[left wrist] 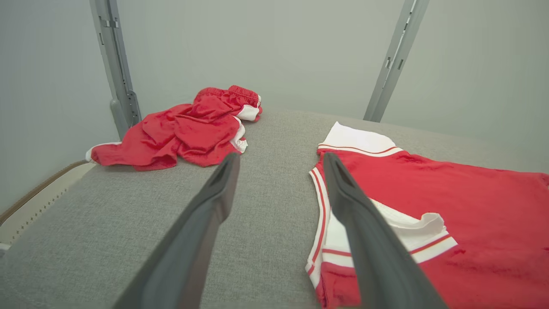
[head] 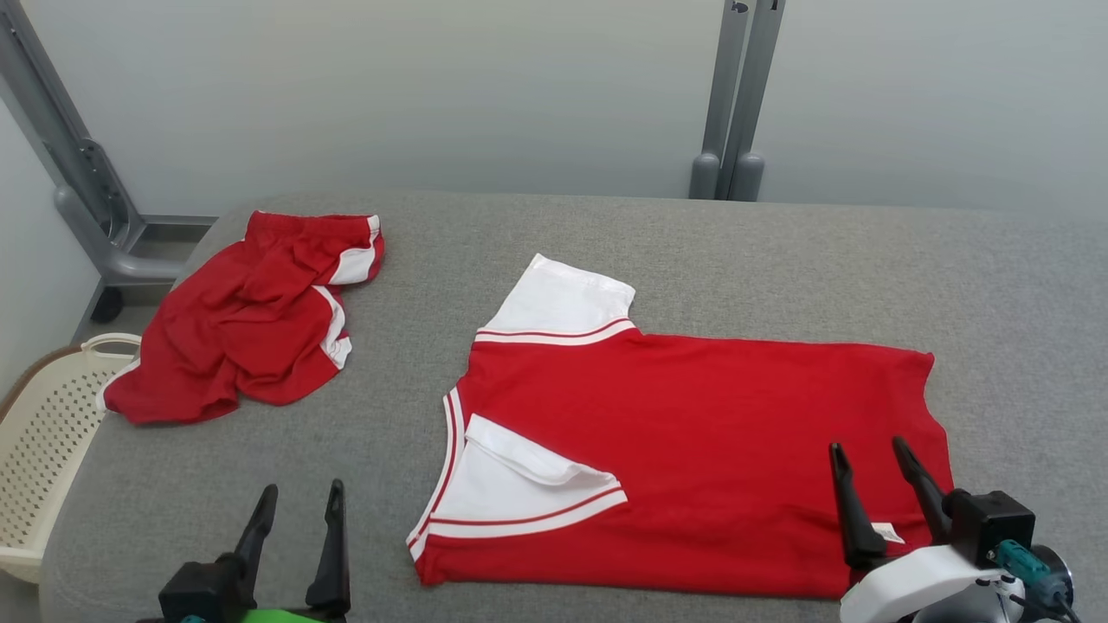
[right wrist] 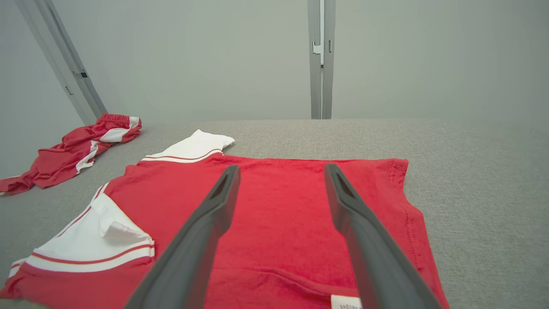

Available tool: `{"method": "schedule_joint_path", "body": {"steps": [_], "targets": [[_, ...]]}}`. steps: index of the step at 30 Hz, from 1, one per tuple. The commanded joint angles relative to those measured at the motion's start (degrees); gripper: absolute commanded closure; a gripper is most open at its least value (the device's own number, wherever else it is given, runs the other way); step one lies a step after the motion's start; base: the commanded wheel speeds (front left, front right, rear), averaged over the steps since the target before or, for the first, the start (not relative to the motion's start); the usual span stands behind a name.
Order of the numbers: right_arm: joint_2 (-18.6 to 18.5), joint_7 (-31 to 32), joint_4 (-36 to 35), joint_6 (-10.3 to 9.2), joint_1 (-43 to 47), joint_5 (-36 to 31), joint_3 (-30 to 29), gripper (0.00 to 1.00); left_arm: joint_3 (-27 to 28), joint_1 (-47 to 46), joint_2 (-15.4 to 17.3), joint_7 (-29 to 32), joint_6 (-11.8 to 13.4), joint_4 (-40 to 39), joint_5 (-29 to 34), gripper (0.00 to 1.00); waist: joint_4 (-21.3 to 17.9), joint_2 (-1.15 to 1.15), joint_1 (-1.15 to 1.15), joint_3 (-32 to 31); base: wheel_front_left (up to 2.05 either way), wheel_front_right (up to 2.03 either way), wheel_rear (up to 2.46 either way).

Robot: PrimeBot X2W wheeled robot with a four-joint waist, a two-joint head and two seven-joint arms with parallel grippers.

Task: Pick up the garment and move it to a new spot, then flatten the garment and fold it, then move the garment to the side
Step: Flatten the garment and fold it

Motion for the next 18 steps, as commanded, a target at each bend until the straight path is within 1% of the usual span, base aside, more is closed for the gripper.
{"method": "schedule_joint_path", "body": {"steps": [1, 5, 7, 9, 12, 17, 18], "targets": [[-0.18, -0.27, -0.12, -0.06, 0.94, -1.25, 0.22, 0.0, -0.44, 1.04, 0.54, -0.03, 0.37, 0.32, 1.03, 0.0, -0.25, 0.0, 0.0, 0.04, 0.0, 0.0, 0.0], [-0.18, 0.11, 0.18, -0.06, 1.68, -4.33, 0.31, 0.0, -1.15, 1.99, 0.93, 0.32, 0.78, 1.29, 1.55, 0.0, -0.78, 0.0, 0.0, 0.1, 0.0, 0.0, 0.0], [-0.24, 0.55, 0.35, -0.07, 2.14, -6.65, -0.75, 0.0, -1.57, 2.47, 1.11, 1.0, 1.1, 1.79, 1.86, 0.0, -0.99, 0.0, 0.0, 0.11, 0.0, 0.0, 0.0], [-0.1, 0.64, 0.36, -0.06, 2.35, -7.18, -0.85, 0.0, -1.61, 2.84, 1.39, 2.06, 1.24, 2.78, 1.45, 0.0, -1.19, 0.0, 0.0, 0.19, 0.0, 0.0, 0.0], [-0.15, 1.46, 0.72, -0.07, 2.43, -8.01, -1.45, 0.0, -1.7, 2.9, 1.58, 2.62, 0.66, 3.87, 0.8, 0.0, -1.49, 0.0, 0.0, 0.36, 0.0, 0.0, 0.0], [-0.16, 2.03, 0.55, -0.07, 2.33, -8.15, -1.55, 0.0, -1.64, 2.54, 1.66, 2.4, 0.7, 4.3, 0.38, 0.0, -1.83, 0.0, 0.0, 0.73, 0.0, 0.0, 0.0], [-0.16, 2.07, 0.37, -0.07, 2.2, -9.39, -1.44, 0.0, -1.74, 2.34, 1.75, 2.33, 0.52, 4.21, 0.43, 0.0, -1.89, 0.0, 0.0, 0.79, 0.0, 0.0, 0.0]]}}
